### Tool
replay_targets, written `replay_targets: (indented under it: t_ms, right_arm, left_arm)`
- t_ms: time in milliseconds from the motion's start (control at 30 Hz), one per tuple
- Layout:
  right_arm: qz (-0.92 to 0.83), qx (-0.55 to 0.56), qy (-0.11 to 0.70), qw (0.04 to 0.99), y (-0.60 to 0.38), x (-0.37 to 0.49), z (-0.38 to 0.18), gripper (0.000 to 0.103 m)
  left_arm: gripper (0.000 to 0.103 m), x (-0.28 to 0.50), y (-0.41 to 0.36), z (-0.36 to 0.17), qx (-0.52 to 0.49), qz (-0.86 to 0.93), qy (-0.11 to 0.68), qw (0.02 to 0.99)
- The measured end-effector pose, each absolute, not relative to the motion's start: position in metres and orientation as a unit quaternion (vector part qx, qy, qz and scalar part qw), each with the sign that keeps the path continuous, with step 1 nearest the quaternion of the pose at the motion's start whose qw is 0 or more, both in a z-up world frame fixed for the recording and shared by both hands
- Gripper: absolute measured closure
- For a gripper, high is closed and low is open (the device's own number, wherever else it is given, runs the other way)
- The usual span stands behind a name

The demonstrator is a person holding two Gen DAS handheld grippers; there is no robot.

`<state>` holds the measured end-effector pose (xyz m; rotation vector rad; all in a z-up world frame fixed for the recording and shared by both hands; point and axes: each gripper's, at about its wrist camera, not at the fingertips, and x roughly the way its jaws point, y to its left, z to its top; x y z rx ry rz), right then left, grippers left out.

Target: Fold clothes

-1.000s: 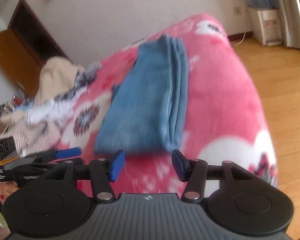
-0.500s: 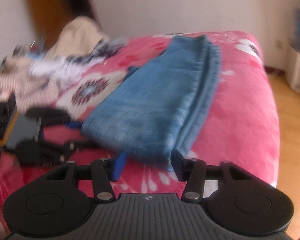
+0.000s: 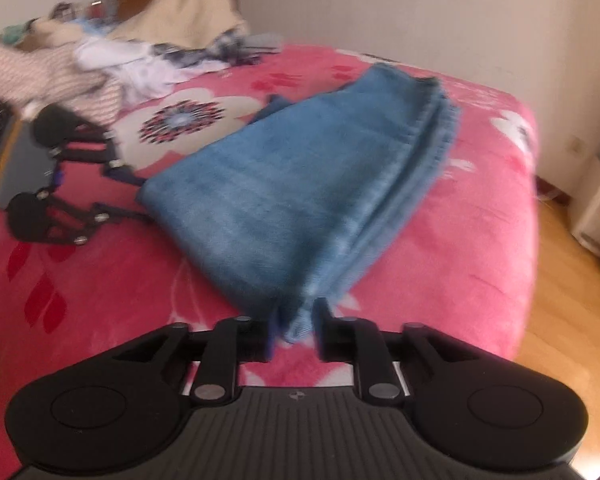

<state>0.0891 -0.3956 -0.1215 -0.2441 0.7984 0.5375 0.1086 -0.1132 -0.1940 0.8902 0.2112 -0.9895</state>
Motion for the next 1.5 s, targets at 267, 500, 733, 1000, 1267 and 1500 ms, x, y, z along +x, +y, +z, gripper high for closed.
replay_targets:
  t_ms: [267,500,733,1000,1267,1500]
  right_arm:
    - [0.227,-0.045,0.298,0.926,-0.387,0.072,-0.074,0.085]
    - [0.188,-0.081,0.357,0.911,-0.347,0.094,-0.157,0.09]
    - [0.162,-0.011,0.361,0.918,-0.358,0.095,-0.141,0.089]
    - [0.132,0.138,0.361,0.913,-0.392,0.098,-0.133,0.086]
    - [0.113,0.317,0.413,0.846,-0.448,0.114,-0.151,0.059]
    - [0.14,0.392,0.467,0.78,-0.466,0.148,-0.178,0.059]
  left_arm:
    - [0.071,0.126,-0.102,-0.126,0.136,-0.426,0.187,0.875]
    - [0.073,0.141,-0.153,-0.176,0.146,-0.415,0.299,0.847]
    - [0.073,0.144,-0.133,-0.162,0.102,-0.416,0.285,0.857]
    - [0.06,0.164,-0.117,-0.174,0.01,-0.371,0.351,0.86]
    - [0.044,0.202,-0.085,-0.193,-0.172,-0.379,0.46,0.784]
    - [0.046,0.238,-0.097,-0.216,-0.246,-0.39,0.503,0.731]
